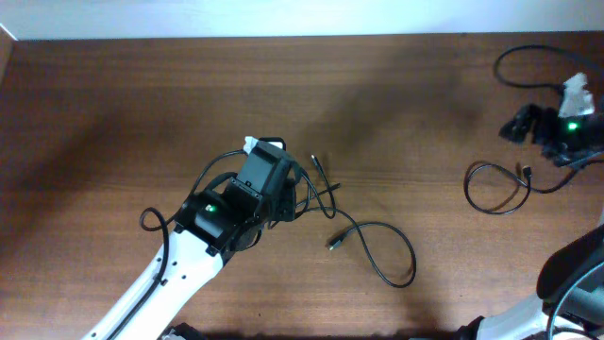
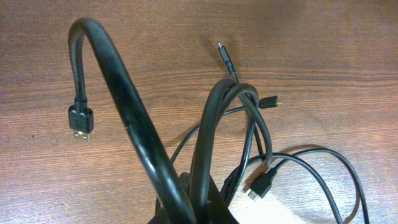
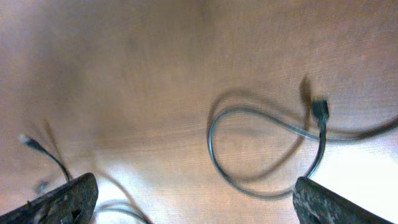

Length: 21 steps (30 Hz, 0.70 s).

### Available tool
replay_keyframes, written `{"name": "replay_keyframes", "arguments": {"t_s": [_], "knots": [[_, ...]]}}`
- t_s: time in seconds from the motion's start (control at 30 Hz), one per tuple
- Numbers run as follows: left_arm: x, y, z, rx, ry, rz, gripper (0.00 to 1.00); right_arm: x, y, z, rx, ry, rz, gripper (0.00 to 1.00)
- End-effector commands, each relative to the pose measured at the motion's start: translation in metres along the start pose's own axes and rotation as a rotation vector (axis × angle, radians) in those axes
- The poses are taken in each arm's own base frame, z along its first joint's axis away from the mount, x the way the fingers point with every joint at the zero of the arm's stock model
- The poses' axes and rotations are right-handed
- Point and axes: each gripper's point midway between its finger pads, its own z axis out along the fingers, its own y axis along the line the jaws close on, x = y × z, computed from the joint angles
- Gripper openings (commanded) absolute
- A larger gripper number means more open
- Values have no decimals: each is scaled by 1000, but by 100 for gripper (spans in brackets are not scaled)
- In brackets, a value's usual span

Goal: Untangle cables

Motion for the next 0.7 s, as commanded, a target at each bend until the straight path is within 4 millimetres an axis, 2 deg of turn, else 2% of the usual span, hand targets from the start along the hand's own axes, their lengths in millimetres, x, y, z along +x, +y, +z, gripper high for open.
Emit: {"name": "replay_keyframes", "arguments": {"t_s": [0.0,0.07,0.13,0.23,0.33,0.4,0.5,0.57,0.67], "knots": [[-1,-1,-1,6,-2,7,0,15,2,14,181,100,-80,99],[-3,2,-1,-12,-10,12,0,25,6,35,216,154,-103,99],[-3,4,-1,-21,-12,11,0,42,0,59,214,202,-89,99],[-3,3,-1,-18,-10,11,0,71,-11,100,212,222,75,99],[-3,3,-1,-17,-13,10,0,84,-18,119,225,220,105,99],[-3,3,-1,-16,-13,10,0,94,-38,135,297,193,91,99],[0,-8,-1,46,10,10,0,98,-47,148,318,162,88,99],[0,-8,-1,46,10,10,0,98,-54,154,331,158,97,99],[0,-8,-1,46,11,10,0,107,-82,158,434,195,117,99]]}}
